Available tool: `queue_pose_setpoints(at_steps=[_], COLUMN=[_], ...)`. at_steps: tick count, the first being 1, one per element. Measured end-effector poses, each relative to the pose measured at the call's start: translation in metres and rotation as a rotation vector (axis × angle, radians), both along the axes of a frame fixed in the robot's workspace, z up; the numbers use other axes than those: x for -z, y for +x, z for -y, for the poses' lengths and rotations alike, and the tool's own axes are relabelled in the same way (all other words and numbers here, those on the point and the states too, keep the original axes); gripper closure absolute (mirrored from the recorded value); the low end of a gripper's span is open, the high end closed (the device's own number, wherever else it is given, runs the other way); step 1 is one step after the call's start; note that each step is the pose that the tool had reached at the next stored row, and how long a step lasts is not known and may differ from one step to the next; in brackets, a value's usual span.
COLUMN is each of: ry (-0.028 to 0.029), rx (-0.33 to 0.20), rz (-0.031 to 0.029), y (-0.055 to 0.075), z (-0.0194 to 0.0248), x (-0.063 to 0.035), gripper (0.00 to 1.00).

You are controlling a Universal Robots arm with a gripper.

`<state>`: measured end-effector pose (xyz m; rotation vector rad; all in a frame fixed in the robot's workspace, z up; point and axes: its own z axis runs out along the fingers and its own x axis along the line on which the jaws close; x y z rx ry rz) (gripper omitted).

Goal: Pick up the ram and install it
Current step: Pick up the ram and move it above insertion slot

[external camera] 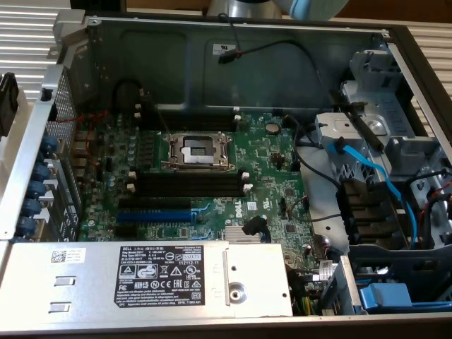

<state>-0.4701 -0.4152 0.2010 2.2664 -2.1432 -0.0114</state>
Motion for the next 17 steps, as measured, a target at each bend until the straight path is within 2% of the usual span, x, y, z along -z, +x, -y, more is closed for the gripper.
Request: queue_pose_setpoints(at_steps=[17], ry=[-0.0001], rx=[0.000], rz=[-0.0001], y=[-0.0005], z=[0.0007], x=[0.0001], gripper=[0.76])
